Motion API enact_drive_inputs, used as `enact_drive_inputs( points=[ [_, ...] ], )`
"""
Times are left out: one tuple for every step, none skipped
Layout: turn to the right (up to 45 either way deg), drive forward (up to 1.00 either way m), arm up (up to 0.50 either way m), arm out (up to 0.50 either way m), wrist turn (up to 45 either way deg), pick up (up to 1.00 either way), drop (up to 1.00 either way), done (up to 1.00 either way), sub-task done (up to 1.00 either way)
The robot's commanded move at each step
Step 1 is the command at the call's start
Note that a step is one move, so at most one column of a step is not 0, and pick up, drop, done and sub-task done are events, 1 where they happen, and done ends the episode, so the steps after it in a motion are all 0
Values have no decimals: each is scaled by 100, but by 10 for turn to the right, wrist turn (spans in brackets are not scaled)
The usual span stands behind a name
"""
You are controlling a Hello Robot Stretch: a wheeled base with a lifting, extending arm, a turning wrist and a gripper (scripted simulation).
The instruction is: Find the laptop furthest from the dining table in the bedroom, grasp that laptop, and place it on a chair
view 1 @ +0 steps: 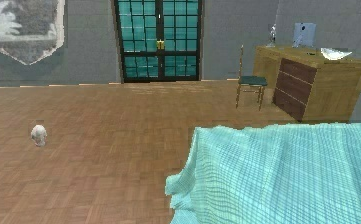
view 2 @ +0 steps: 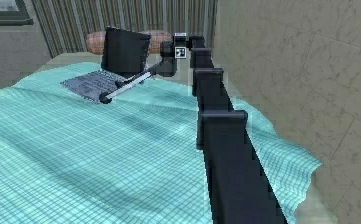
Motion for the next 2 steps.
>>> enact_drive_inputs(
  points=[
    [0, 0, 0, 0, -450, 0, 0, 0, 0],
    [0, 0, 0, 0, -60, 0, 0, 0, 0]
  ],
)
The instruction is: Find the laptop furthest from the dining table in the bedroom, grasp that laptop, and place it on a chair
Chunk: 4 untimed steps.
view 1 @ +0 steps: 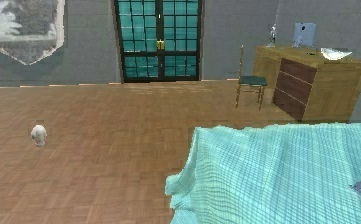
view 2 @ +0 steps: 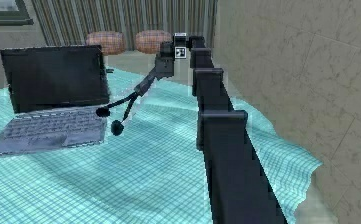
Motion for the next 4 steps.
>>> enact_drive_inputs(
  points=[
    [0, 0, 0, -48, 0, 0, 0, 0, 0],
    [-450, 0, 0, 0, 0, 0, 0, 0, 0],
    [-390, 0, 0, 0, 0, 0, 0, 0, 0],
    [0, 25, 0, 0, 0, 0, 0, 0, 0]
  ],
)
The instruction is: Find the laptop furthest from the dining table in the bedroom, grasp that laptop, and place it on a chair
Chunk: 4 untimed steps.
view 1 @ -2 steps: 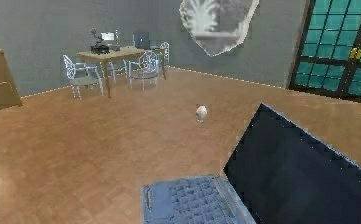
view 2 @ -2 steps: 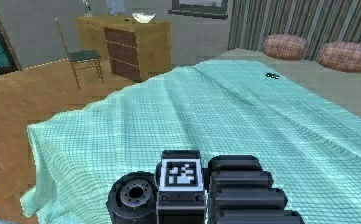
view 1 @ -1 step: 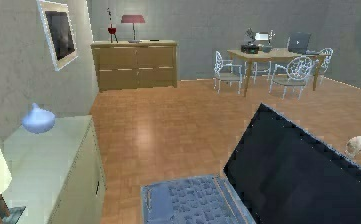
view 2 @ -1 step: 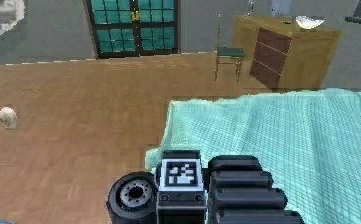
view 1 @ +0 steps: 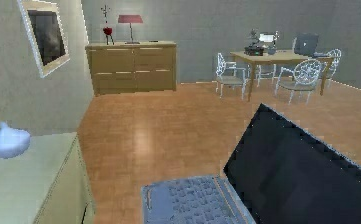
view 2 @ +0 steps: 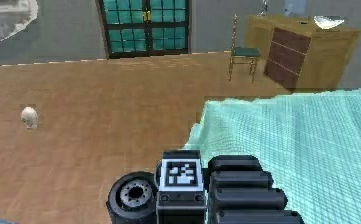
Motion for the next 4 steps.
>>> enact_drive_inputs(
  points=[
    [450, 0, 0, 0, 0, 0, 0, 0, 0],
    [90, 0, 0, 0, 0, 0, 0, 0, 0],
    [0, 90, 0, 0, 0, 0, 0, 0, 0],
    [360, 0, 0, 0, 0, 0, 0, 0, 0]
  ],
)
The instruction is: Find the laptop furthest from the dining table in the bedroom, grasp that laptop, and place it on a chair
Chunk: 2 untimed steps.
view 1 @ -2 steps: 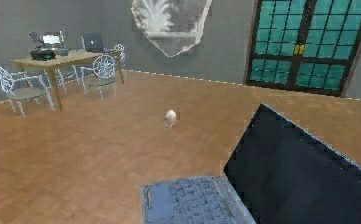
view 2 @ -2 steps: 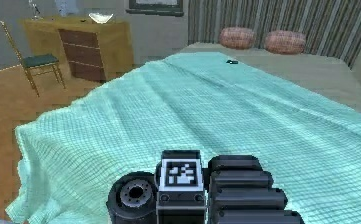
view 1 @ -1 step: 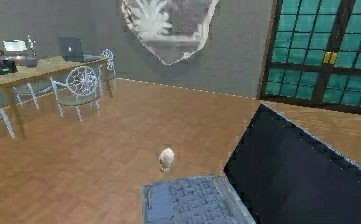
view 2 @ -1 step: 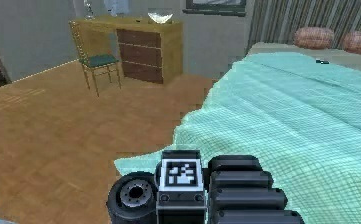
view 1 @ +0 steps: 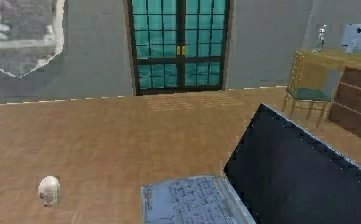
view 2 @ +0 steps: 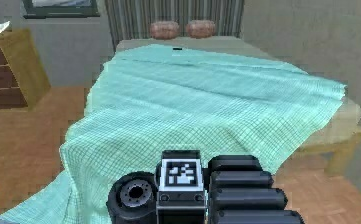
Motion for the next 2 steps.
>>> enact_drive_inputs(
  points=[
    [0, 35, 0, 0, 0, 0, 0, 0, 0],
    [180, 0, 0, 0, 0, 0, 0, 0, 0]
  ],
)
